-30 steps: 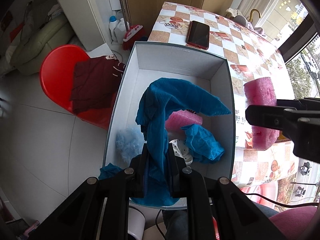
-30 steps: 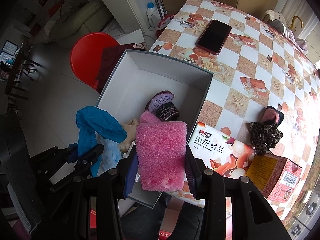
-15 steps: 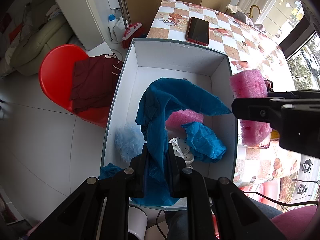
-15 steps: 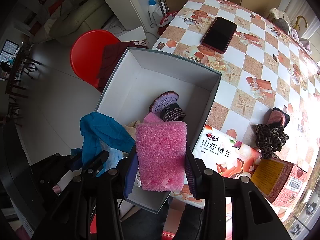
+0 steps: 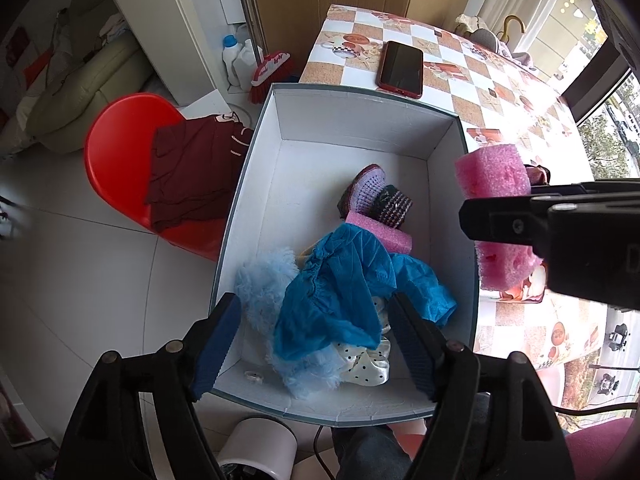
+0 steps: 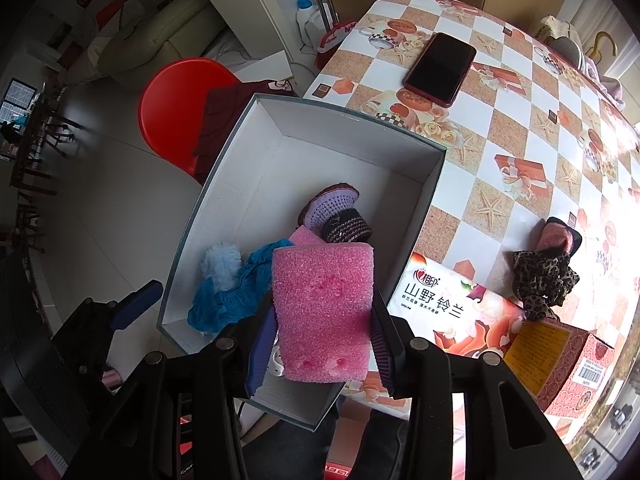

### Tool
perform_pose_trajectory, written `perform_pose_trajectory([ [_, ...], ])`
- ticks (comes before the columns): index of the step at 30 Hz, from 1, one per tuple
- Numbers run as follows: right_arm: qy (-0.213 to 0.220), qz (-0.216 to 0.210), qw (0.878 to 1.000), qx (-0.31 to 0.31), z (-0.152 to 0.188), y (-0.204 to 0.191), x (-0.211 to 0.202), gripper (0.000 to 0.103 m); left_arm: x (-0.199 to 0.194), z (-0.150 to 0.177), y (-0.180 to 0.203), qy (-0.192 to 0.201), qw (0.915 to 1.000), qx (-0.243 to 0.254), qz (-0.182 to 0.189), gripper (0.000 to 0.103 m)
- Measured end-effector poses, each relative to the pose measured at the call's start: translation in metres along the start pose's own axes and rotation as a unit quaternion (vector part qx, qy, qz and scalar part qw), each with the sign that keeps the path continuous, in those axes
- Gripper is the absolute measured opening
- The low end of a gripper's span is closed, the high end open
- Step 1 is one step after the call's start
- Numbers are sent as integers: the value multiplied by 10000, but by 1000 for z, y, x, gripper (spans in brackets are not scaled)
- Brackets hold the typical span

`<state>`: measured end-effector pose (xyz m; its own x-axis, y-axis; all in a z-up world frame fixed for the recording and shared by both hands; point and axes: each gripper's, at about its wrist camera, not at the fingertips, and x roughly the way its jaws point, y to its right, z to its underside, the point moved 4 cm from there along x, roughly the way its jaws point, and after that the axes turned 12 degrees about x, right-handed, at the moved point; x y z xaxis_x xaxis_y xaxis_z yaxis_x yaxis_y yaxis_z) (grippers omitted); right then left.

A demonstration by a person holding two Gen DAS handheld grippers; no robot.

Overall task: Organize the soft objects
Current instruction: 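Open the left tool to drop the blue glove while the right tool drops the pink sponge into the box, then withdraw both tools from the box and reach toward the scarf and knit hat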

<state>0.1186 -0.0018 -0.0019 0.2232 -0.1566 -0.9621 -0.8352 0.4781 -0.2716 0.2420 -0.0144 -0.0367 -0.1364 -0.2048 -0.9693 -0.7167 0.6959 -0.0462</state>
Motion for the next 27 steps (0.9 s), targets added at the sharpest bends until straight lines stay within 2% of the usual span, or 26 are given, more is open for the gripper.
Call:
perform_pose_trajectory([
  [1, 24, 6, 10000, 34, -1, 1, -1, 89, 2, 1, -1, -98, 9999, -88, 96, 81],
  [2, 103, 2, 9999, 80, -2, 3, -4, 93, 5, 2, -3, -191, 9993, -209, 263, 82],
  [4, 230, -11, 9997, 120, -4, 4, -10, 94, 7, 3, -6, -180, 9968, -478, 613, 83],
  [6, 246, -13, 9996, 142, -6, 5, -12, 94, 3, 4, -9, -85, 9953, -658, 709, 88],
  [10, 185, -77, 9990, 405, -10, 17, -15, 94, -9, -3, -14, 213, 9932, -813, 802, 89],
  [14, 23, -218, 9965, 806, -13, 42, -21, 94, -23, -18, -12, 513, 9897, -797, 1076, 90],
  [18, 109, -389, 9902, 1339, -20, 83, -43, 94, -30, -36, 4, 616, 9858, -593, 1445, 91],
  [20, 217, -400, 9865, 1575, -24, 109, -58, 94, -32, -45, 16, 627, 9863, -416, 1470, 91],
  [24, 433, -188, 9791, 1976, -39, 169, -83, 94, -32, -60, 44, 525, 9862, -157, 1563, 92],
  [26, 404, 7, 9759, 2144, -45, 201, -86, 94, -30, -65, 58, 444, 9861, -56, 1600, 92],
  [27, 313, 52, 9740, 2244, -48, 217, -84, 100, -29, -68, 65, 397, 9862, -9, 1610, 92],
])
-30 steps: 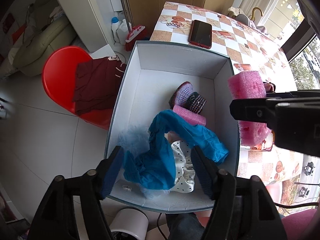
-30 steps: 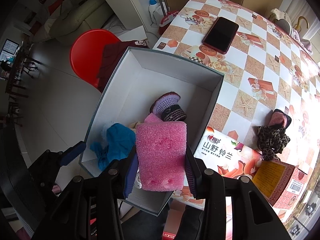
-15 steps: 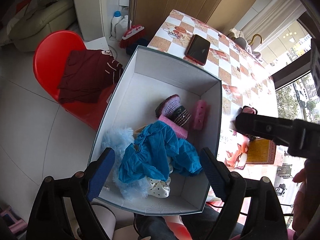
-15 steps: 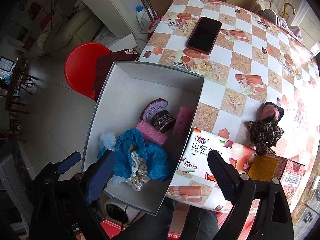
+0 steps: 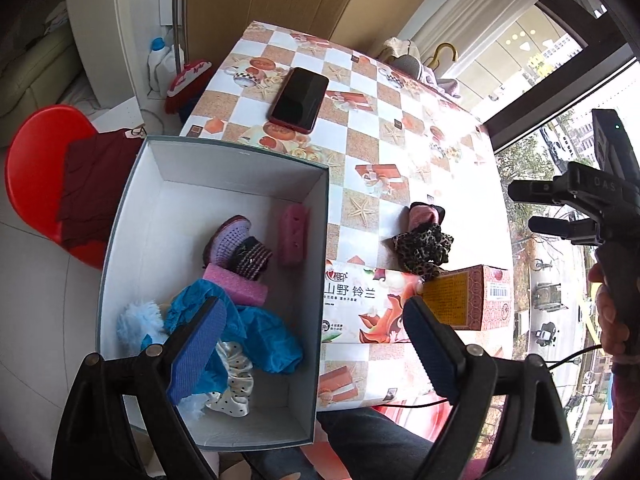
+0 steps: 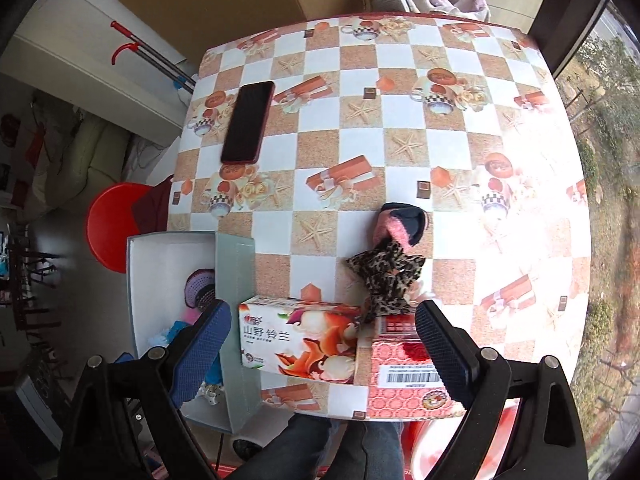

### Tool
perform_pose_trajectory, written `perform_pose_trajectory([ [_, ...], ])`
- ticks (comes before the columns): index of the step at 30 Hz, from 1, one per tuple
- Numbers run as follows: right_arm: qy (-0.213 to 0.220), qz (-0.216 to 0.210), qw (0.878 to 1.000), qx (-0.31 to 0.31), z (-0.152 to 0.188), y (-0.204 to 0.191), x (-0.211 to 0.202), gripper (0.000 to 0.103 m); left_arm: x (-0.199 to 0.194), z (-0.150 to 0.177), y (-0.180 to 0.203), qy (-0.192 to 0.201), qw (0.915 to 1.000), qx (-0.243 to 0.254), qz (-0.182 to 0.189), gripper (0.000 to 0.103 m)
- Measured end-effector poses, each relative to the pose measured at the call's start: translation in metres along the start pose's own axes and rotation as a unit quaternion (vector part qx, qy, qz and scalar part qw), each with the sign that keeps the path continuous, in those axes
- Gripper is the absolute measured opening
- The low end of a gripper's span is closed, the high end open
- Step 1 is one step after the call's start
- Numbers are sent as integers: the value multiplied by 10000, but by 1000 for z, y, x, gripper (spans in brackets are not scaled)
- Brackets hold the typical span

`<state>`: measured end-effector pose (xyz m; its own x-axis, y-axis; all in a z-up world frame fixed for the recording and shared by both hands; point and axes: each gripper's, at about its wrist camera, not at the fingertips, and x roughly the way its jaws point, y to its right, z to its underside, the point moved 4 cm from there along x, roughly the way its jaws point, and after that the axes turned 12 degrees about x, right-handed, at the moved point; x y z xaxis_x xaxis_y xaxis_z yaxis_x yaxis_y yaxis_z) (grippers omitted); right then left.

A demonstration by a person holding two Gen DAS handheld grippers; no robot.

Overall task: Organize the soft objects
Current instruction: 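Withdraw both tools from the box and reach toward the scarf and knit hat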

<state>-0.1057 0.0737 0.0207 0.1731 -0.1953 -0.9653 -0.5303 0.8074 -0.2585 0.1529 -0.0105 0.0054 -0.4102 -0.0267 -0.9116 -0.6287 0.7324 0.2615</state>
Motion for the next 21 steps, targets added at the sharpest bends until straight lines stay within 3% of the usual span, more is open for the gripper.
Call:
perform_pose_trajectory([
  [4, -607, -69, 9967, 530, -27, 50, 31, 103, 14, -7, 19, -292, 9995, 110, 59, 92],
  [10, -1763, -406, 9790, 940, -41, 91, 102, 103, 35, -15, 36, -736, 9968, 229, -220, 92],
  [14, -2363, -668, 9649, 928, -47, 93, 139, 103, 46, -22, 44, -922, 9942, 282, -470, 92],
  [20, -3129, -856, 9450, 412, -51, 72, 179, 102, 59, -35, 56, -1133, 9893, 362, -845, 92],
  [21, -3231, -861, 9418, 336, -50, 69, 184, 97, 61, -38, 57, -1164, 9886, 364, -889, 92],
])
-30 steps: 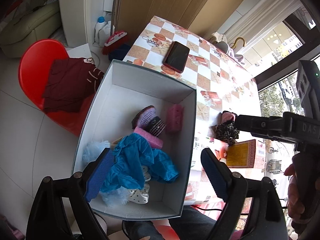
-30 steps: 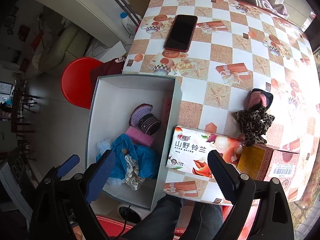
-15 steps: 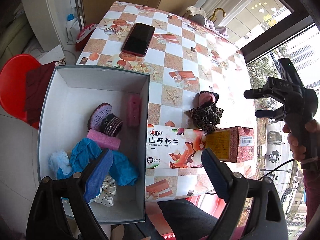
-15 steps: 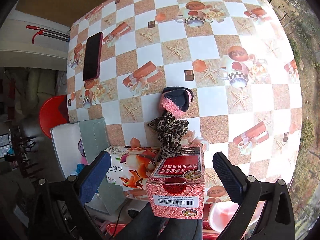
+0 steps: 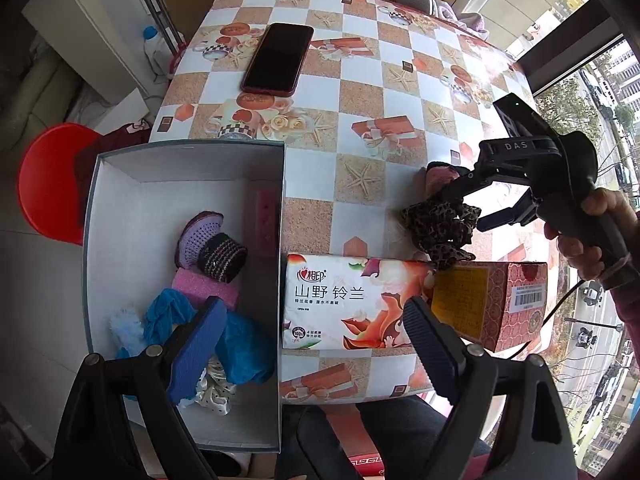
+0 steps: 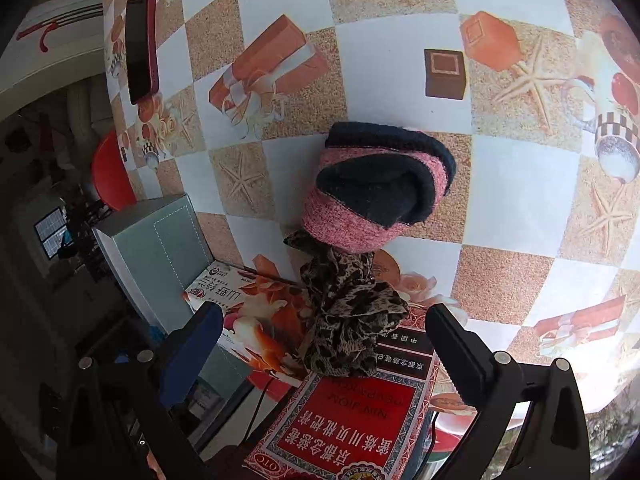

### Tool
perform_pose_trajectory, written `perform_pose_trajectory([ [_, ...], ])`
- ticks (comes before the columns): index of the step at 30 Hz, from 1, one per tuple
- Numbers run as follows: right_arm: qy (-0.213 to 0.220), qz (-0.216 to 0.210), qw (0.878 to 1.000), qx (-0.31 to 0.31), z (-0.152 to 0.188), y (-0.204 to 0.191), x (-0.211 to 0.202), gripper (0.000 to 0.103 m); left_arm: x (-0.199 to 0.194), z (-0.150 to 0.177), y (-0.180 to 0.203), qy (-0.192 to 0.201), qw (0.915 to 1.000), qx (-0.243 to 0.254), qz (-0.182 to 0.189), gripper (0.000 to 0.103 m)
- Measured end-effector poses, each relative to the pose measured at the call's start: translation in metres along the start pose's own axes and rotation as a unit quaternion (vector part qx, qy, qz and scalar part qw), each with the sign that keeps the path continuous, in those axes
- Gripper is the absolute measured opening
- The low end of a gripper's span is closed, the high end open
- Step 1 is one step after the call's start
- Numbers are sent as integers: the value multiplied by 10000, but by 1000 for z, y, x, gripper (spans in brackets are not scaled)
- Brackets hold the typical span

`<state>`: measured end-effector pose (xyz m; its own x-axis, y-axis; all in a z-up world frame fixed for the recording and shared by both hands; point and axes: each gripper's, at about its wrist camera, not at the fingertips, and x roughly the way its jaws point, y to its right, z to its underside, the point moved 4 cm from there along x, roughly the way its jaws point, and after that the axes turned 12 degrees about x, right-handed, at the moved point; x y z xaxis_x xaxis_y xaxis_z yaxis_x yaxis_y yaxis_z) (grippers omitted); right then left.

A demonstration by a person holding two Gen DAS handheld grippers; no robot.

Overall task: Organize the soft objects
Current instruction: 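Withdraw both tools from the box and reach toward the scarf and knit hat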

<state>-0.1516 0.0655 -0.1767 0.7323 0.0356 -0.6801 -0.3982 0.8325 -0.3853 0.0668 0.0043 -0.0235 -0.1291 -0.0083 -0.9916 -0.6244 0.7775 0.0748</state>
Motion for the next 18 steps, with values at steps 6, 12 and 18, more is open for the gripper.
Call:
perform_pose_trajectory([
  [6, -659, 136, 9977, -119, -6, 5, 30, 29, 12, -26, 12, -180, 9996, 139, -188, 92],
  [12, -17, -72, 10000, 43, 5, 42, 2, 24, 38, -71, 42, -335, 9970, 675, -152, 92],
  [18, 1003, -144, 9892, 1055, 26, 136, -44, 24, 83, -115, 103, -616, 9842, 1660, 50, 92],
])
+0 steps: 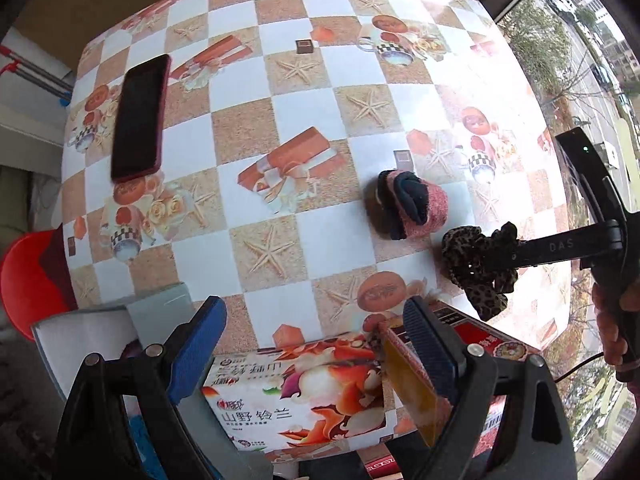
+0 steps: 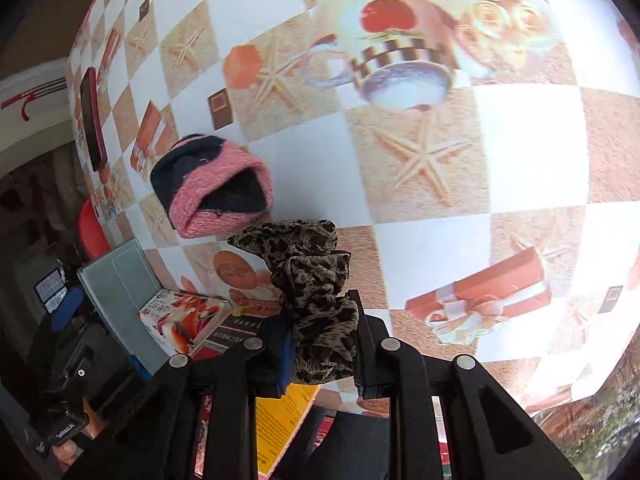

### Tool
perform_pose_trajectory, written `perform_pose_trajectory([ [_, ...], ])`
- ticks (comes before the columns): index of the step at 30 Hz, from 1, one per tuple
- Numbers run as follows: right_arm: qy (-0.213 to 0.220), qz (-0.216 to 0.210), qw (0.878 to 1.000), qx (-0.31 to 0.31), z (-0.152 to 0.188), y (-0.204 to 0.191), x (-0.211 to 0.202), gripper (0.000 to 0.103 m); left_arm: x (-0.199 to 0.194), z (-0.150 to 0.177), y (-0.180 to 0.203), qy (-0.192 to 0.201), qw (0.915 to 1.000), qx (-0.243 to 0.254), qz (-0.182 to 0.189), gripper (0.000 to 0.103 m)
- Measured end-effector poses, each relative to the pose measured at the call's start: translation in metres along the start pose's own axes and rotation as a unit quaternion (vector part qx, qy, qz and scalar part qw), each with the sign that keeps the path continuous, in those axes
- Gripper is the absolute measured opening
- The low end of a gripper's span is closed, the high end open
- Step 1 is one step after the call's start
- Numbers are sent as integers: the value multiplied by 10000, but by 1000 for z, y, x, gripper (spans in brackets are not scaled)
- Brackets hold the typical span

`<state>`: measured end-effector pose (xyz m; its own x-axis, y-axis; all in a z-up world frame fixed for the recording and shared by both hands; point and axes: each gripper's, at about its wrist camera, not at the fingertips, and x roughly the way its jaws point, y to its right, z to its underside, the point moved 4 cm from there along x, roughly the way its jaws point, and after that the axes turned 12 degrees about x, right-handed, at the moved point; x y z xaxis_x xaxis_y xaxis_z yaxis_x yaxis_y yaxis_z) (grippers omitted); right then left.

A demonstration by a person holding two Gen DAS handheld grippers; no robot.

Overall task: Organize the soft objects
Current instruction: 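Withdraw both tools from the box and reach toward the scarf and knit hat, then grasp the leopard-print scarf with the right tool while the left tool grasps the pink-and-black knit hat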

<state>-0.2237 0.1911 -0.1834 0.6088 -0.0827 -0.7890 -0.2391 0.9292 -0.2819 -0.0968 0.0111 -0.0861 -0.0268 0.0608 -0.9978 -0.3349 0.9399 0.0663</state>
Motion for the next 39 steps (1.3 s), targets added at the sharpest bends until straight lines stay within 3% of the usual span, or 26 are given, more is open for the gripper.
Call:
perform_pose_trajectory([
  [5, 879, 136, 9925, 834, -2, 75, -36, 28, 36, -43, 36, -267, 9967, 767, 69, 92],
  [6, 1025, 92, 9905, 910, 0, 84, -41, 50, 42, -50, 41, -302, 9956, 885, 72, 92],
  [7, 1145, 45, 9887, 966, 1, 91, -46, 88, 47, -57, 46, -331, 9945, 990, 65, 92],
  [8, 1301, -16, 9863, 1010, 4, 96, -50, 100, 51, -63, 50, -358, 9934, 1086, 47, 92],
  [9, 1523, -83, 9831, 1015, 9, 97, -55, 103, 56, -68, 54, -386, 9921, 1192, 20, 92],
  [13, 1899, 211, 9786, 766, 14, 90, -55, 103, 75, -80, 64, -542, 9866, 1531, -174, 92],
  [16, 1985, 727, 9757, 570, 10, 80, -37, 103, 90, -84, 67, -671, 9842, 1618, -239, 92],
  [19, 1952, 1148, 9728, 482, 2, 72, -17, 103, 105, -85, 68, -792, 9826, 1657, -292, 92],
  [23, 1823, 1382, 9717, 584, -3, 74, 8, 103, 120, -82, 64, -927, 9827, 1586, -229, 93],
  [27, 1910, 1373, 9697, 660, -5, 76, 11, 103, 126, -81, 62, -889, 9824, 1616, -306, 103],
  [39, 1996, 1305, 9689, 657, 0, 86, 12, 103, 131, -82, 67, -898, 9820, 1624, -355, 103],
])
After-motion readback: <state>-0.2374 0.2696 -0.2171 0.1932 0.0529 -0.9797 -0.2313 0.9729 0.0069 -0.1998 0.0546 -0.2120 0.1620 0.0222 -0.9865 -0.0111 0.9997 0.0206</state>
